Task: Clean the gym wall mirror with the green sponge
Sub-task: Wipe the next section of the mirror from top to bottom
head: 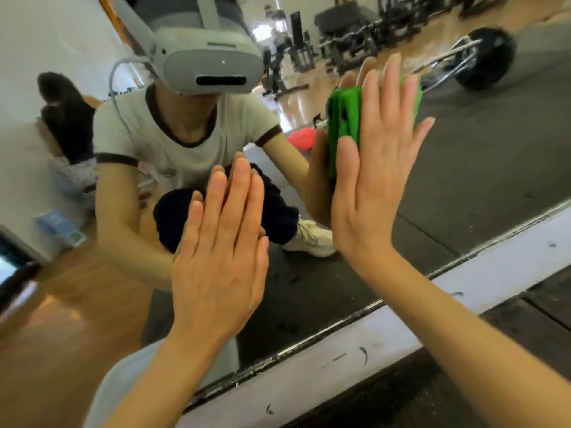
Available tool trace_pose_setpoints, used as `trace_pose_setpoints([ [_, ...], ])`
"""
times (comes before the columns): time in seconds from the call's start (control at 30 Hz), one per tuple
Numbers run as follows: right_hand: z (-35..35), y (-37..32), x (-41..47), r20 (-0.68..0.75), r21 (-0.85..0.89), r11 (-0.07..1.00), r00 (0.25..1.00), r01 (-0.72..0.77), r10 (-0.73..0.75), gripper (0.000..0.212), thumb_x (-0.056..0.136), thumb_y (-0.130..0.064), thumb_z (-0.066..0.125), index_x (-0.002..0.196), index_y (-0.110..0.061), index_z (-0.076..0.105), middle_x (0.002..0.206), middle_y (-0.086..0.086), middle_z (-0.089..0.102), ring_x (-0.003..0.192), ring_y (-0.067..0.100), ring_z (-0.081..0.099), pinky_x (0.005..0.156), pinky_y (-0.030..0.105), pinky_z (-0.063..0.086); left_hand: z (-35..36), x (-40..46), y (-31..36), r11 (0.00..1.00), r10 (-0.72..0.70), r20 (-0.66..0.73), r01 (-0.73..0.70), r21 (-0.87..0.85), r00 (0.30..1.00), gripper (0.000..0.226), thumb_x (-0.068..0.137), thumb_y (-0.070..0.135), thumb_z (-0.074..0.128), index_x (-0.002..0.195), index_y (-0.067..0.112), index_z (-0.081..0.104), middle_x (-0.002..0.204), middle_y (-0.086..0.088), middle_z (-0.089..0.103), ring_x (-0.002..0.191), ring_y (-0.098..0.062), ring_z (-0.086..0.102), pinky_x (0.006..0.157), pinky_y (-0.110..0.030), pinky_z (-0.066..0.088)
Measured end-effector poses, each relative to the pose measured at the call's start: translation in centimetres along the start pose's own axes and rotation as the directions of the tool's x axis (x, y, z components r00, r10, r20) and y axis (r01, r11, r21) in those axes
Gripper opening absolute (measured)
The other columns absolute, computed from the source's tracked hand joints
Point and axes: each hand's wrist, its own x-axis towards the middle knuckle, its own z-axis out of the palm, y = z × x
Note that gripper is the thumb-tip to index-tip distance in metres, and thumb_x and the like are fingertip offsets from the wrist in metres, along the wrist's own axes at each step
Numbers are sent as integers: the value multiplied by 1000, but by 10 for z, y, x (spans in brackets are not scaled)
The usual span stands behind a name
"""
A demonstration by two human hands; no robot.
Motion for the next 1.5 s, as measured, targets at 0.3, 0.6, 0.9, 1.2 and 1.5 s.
trace_pose_setpoints([
  [0.3, -32, 52, -104, 398, -139, 845, 811, 516, -429, 57, 111, -29, 28, 162, -19, 3, 169, -2, -5, 156, 19, -3, 125, 44, -6, -3, 1, 0, 1000, 2, 19, -2, 12, 1000, 60, 107, 25, 34, 160, 3, 15, 167, -7, 6, 156, -23, -4, 127, -42, 5],
  [0.6, -13, 37, -33, 152, -97, 937, 935, 336, -320, 54, 109, -25, 30, 159, -12, 16, 169, 6, 8, 155, 24, 2, 124, 47, -4, -3, 2, 1, 1000, -4, 10, 4, 19, 1000, 62, 106, 26, 37, 160, 4, 15, 167, -7, 3, 157, -22, -4, 127, -39, 2],
  [0.9, -32, 58, -4, 242, -107, 906, 894, 410, -376, 54, 108, -26, 32, 157, -6, 22, 165, 16, 18, 155, 27, 4, 124, 44, -6, -3, 0, 1, 1000, -12, 24, 11, 24, 1000, 67, 104, 25, 40, 161, 6, 11, 170, -6, -7, 157, -23, -3, 127, -39, 1],
  [1.2, -55, 99, -112, 372, -172, 906, 877, 387, -305, 58, 111, -31, 28, 162, -17, 2, 169, -2, -7, 156, 20, -4, 126, 45, -4, -5, -1, 3, 1000, -22, 18, 23, -16, 1000, 70, 103, 25, 42, 162, 8, 8, 170, -1, -8, 157, -21, -4, 127, -39, -1],
  [1.5, -31, 69, 30, 90, -71, 964, 964, 257, -251, 53, 104, -23, 37, 150, 1, 30, 158, 23, 30, 152, 29, 12, 123, 48, -3, -12, 11, 17, 984, 42, 9, -40, -171, 999, 71, 98, 21, 45, 162, 20, 15, 170, 5, -1, 157, -19, 0, 127, -40, 1],
])
